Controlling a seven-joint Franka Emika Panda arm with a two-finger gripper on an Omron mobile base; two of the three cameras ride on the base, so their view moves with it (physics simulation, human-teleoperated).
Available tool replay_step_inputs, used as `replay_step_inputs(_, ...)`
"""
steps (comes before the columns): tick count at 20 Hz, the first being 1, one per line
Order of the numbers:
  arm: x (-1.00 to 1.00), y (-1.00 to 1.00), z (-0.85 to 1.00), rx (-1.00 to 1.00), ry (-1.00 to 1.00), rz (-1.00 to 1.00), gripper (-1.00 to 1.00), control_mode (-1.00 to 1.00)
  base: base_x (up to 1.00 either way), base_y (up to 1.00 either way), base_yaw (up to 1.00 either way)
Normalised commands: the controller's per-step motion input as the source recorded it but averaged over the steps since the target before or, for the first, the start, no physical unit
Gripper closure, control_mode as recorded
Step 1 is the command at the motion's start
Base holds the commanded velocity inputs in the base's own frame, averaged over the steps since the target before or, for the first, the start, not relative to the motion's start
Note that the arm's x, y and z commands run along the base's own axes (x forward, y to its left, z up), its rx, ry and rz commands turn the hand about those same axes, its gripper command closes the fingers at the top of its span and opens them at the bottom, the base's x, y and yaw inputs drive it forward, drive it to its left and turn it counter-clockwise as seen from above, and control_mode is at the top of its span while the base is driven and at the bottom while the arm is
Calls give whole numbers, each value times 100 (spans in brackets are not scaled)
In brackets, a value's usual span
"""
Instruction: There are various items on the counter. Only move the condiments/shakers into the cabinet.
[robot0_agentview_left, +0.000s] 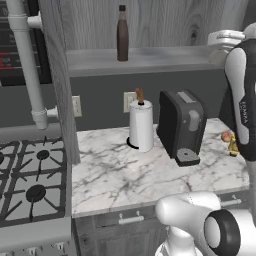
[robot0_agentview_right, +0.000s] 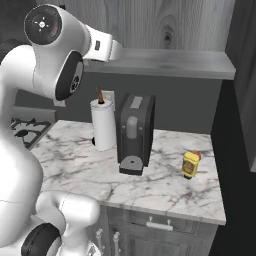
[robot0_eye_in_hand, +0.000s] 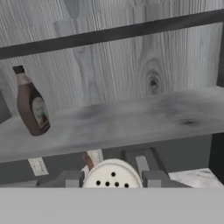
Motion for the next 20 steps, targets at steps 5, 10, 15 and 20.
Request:
replay_step_inputs(5, 57, 0, -3, 0, 0, 0, 100, -100, 0, 0, 0)
replay_step_inputs(10, 51, 0, -11, 0, 0, 0, 100, -100, 0, 0, 0)
replay_step_inputs(15, 36, 0, -20, 0, 0, 0, 100, -100, 0, 0, 0)
replay_step_inputs(20, 29, 0, -28, 0, 0, 0, 100, -100, 0, 0, 0)
